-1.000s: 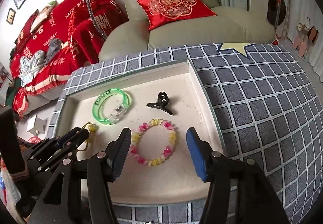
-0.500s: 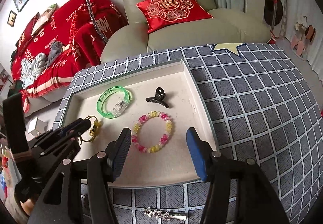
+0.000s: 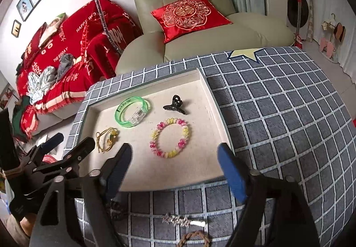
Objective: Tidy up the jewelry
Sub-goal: 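Lower the yellow sunflower bracelet into the tray and open the left tool, then withdraw both tools from the tray toward the remaining jewelry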
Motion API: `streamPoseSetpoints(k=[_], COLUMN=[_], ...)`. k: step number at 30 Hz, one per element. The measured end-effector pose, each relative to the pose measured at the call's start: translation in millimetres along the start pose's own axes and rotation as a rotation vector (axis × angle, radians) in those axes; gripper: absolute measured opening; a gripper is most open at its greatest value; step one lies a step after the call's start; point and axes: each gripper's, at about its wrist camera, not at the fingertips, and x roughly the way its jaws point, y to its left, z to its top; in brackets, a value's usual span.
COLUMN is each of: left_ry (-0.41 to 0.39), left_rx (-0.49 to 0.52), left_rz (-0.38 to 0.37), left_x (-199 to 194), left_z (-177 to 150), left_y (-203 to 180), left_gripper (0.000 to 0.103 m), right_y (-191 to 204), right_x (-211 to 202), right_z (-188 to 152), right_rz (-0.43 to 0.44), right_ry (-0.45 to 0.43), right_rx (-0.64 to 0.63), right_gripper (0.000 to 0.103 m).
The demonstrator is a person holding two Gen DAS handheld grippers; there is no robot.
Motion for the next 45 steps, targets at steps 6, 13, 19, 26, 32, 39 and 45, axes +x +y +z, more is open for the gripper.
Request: streamPoseSetpoints(k=[6,13,19,26,32,39,45], left_ry=[-0.013,-0.005,0.055,0.123,0.167,0.193,0.2], left_rx=[-0.004,-0.001,-0.025,-0.055,-0.084,-0.107,-0.116], left_rz=[-0.006,-0.037,-0.067,-0.076,-0.06,-0.03,-0.01], left_x=[-20.9,-47.7,-57.2,-61.9,-62.6,-55.6,-51.3], left_z=[-17.9,-42.2,-74.0,-107.8,-128.0,-138.3,-142.2], left_y=[9.9,13.9,8.5,-9.5,-25.8,-37.4,-40.6], left_gripper=[0.103,0.103,0.103,0.103,0.103,0.103,0.103], right_y=[-1.9,-11.1,-36.3,-69.8,-72.8,-56.9,-51.5], right_x=[-27.2,-45.7,-53.3,-47.6,-47.4,-46.0,-44.1], right_z=[-14.3,-28.3,-59.8,-108.2,-138.4,-154.0,-155.2], right_rz=[0.05,0.024,-0.019,-0.098,-0.136,-0.194,-0.222], right_ry=[-0.079,-0.024,0.026,0.126,0.159,0.146,0.125], right_rx=[0.007,0.02,0.056,0.134,0.15,0.115,0.098], right_gripper=[0.089,0.089,0.089,0.089,0.089,0.088,0.079])
